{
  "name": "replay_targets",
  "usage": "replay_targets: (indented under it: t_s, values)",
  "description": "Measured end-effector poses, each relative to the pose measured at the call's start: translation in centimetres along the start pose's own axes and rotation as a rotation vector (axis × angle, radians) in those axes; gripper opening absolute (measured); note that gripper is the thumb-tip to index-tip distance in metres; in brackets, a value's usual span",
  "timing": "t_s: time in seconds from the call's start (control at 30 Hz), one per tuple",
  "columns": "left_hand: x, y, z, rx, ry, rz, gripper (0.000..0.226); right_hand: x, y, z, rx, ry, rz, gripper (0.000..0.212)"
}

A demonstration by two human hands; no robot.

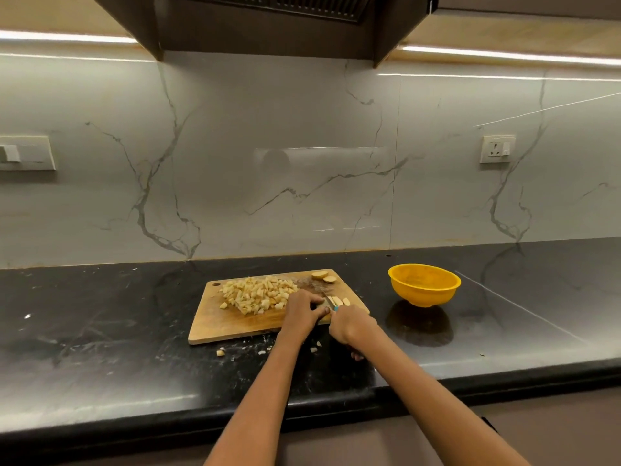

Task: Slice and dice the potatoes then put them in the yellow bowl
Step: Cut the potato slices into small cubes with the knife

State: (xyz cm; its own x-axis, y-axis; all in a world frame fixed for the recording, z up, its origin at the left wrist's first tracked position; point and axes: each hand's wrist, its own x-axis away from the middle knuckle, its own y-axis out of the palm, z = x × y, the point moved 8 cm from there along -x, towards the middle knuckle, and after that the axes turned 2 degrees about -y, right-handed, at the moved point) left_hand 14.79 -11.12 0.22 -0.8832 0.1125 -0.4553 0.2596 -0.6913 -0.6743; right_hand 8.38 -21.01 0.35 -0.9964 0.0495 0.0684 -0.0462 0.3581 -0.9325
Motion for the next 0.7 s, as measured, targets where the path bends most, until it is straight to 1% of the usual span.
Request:
replay_targets:
  t_s: [0.07, 0.2, 0.27, 0.33, 0.47, 0.57, 0.7]
  values:
    - [0.1, 0.2, 0.0, 0.004, 0.001, 0.001, 0.031, 0.9, 0.2, 0.4, 0.052, -0.007, 0.002, 0.033]
    - [0.1, 0.1, -0.1, -0.001, -0.014, 0.016, 0.032, 3.3, 0.4, 0.8, 0.226, -0.060, 0.068, 0.033]
    - [0.2, 0.0, -0.2, -0.011, -0.031, 0.017, 0.034, 4.2, 0.5, 1.2, 0.267, -0.069, 0.097, 0.033]
    - [0.3, 0.0, -0.1, -0.002, -0.044, 0.017, 0.035, 4.8, 0.1, 1.9, 0.232, -0.054, 0.151, 0.036]
    - [0.5, -0.2, -0.2, -0.004, -0.047, 0.025, 0.031, 4.5, -0.5, 2.8, -0.016, 0.008, 0.207, 0.042]
    - [0.7, -0.5, -0.5, -0.011, -0.071, 0.046, 0.033, 3.0, -0.1, 2.2, -0.072, 0.005, 0.157, 0.045]
    - [0.6, -0.5, -0.4, -0.007, -0.073, 0.045, 0.032, 2.3, 0.0, 1.5, -0.072, -0.008, 0.092, 0.043]
